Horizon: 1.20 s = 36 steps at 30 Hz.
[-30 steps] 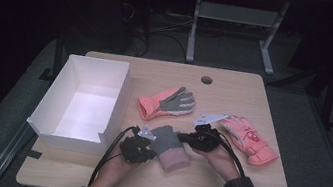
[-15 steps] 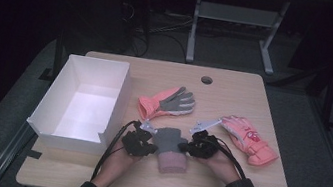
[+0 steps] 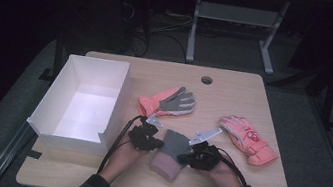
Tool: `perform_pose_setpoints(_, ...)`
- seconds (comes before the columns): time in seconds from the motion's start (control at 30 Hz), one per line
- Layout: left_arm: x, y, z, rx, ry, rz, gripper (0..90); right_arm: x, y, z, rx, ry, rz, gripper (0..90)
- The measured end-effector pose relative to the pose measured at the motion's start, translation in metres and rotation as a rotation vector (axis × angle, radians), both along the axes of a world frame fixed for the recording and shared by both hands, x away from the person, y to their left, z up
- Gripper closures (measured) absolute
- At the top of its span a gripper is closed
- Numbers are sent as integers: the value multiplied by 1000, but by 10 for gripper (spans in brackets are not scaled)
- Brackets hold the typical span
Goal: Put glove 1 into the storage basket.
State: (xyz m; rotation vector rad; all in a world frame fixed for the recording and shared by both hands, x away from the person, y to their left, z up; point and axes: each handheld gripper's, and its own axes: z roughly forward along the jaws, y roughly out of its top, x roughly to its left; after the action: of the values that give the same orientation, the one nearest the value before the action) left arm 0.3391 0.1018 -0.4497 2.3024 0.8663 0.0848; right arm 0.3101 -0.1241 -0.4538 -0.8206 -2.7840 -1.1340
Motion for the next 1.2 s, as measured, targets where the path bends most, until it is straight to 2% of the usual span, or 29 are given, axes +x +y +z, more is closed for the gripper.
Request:
perform_pose_setpoints(0.13, 4, -6, 0, 1, -3, -19, 897, -9, 4, 0, 1, 1, 33, 900)
perform_pose_setpoints(0.23, 7, -8, 1, 1, -3, -28, 897, -12, 5, 0, 5, -5, 37, 900)
perform_pose_setpoints(0.33, 8, -7, 2, -18, 1, -24, 897, -12, 2, 3, 23, -7, 27, 896)
perform_pose_setpoints(0.47, 7, -1, 9, -38, -10, -13, 840, -15, -9, 6, 45, -16, -7, 797)
perform_pose_setpoints(0.5, 5, 0, 12, -51, -12, -8, 813, -16, -13, 7, 48, -19, -17, 756)
perform_pose_setpoints(0.53, 5, 2, 14, -46, -18, -14, 781, -17, -18, 7, 49, -24, -31, 729)
perform_pose_setpoints(0.6, 1, 2, 18, -66, -6, -12, 690, -19, -26, 9, 57, -28, -58, 655)
perform_pose_setpoints(0.7, -4, 2, 21, -51, 8, -38, 511, -22, -39, 12, 63, -41, -109, 494)
perform_pose_setpoints(0.83, -11, -4, 24, -75, 7, -55, 341, -25, -56, 12, 67, -68, -181, 337)
perform_pose_setpoints(0.97, -14, -15, 24, -54, 5, -78, 209, -28, -73, 11, 66, -70, -243, 191)
perform_pose_setpoints(1.0, -15, -18, 23, -34, 5, -88, 182, -29, -76, 10, 63, -78, -254, 150)
perform_pose_setpoints(1.03, -16, -21, 22, -36, 4, -85, 169, -31, -81, 10, 58, -80, -273, 139)
perform_pose_setpoints(1.07, -16, -24, 19, -20, -2, -96, 150, -32, -84, 10, 60, -77, -284, 137)
perform_pose_setpoints(1.1, -17, -28, 16, -18, -1, -80, 140, -34, -89, 9, 60, -90, -296, 133)
perform_pose_setpoints(1.13, -17, -31, 13, -2, -5, -77, 134, -36, -93, 9, 53, -100, -312, 130)
perform_pose_setpoints(1.2, -17, -36, 5, 48, -16, -79, 130, -39, -102, 6, 53, -81, -329, 124)
